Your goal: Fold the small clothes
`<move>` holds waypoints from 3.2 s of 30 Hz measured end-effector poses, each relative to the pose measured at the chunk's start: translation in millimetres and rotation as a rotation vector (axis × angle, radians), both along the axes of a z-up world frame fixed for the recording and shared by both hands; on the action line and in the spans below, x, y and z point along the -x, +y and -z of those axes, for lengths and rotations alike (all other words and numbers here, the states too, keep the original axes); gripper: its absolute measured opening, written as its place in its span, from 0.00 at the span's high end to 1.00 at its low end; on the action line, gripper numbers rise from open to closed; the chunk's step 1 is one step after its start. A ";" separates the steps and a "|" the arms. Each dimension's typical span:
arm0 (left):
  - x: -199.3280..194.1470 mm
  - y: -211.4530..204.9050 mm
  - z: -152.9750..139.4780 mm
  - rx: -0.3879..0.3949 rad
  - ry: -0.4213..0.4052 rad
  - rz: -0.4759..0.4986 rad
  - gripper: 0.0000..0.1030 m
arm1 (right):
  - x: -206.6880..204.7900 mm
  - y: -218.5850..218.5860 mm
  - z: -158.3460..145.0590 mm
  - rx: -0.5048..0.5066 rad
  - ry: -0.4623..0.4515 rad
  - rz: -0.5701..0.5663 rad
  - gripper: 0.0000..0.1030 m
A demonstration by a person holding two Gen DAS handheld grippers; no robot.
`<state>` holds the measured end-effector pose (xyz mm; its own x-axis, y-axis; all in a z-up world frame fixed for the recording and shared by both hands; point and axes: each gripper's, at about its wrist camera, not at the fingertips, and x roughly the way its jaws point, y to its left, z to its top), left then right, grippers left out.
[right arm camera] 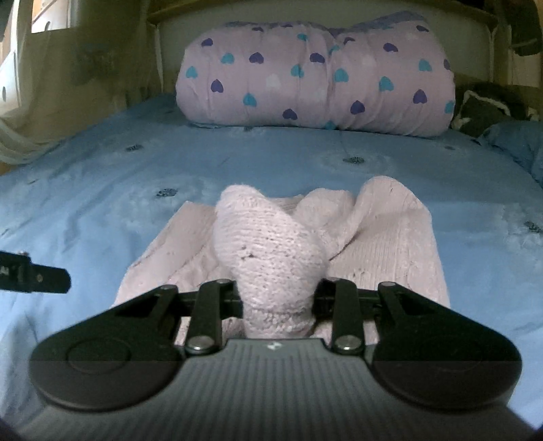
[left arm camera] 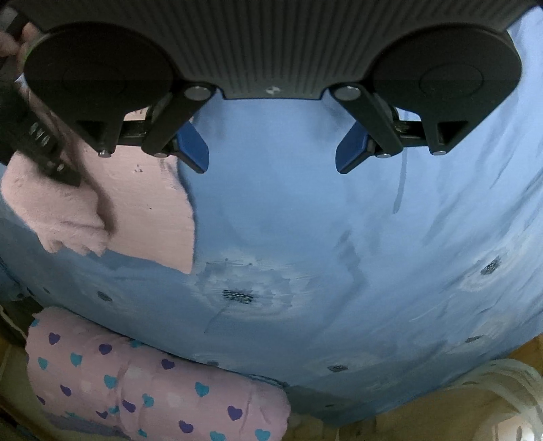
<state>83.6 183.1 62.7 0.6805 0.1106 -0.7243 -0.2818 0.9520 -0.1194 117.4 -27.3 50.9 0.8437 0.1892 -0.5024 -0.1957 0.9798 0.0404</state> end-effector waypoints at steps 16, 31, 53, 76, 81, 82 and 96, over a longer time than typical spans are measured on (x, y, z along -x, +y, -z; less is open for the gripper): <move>7.9 16.2 -4.2 0.044 -0.033 -0.058 0.17 | 32.1 74.7 3.9 0.147 -0.079 -0.303 0.62; -12.8 -50.8 -46.8 0.014 -0.178 0.157 0.17 | 57.8 -22.6 -43.3 -0.164 0.017 -0.334 0.54; -119.6 -72.2 -1.3 0.204 -0.114 0.154 0.91 | 28.9 -114.7 14.5 -0.445 0.012 -0.024 0.50; -45.7 -24.4 -13.4 0.218 -0.114 0.118 0.70 | 48.8 -98.2 4.1 -0.364 -0.007 -0.044 0.50; -9.8 -24.9 -14.2 0.255 -0.146 0.134 0.41 | 63.1 -93.1 0.3 -0.319 -0.015 -0.043 0.50; -4.4 -25.0 -13.4 0.269 -0.154 0.143 0.39 | 65.9 -92.5 -0.3 -0.310 -0.014 -0.044 0.50; 10.2 -28.1 10.5 0.290 -0.147 0.170 0.71 | 69.2 -56.7 14.9 -0.115 0.020 -0.071 0.50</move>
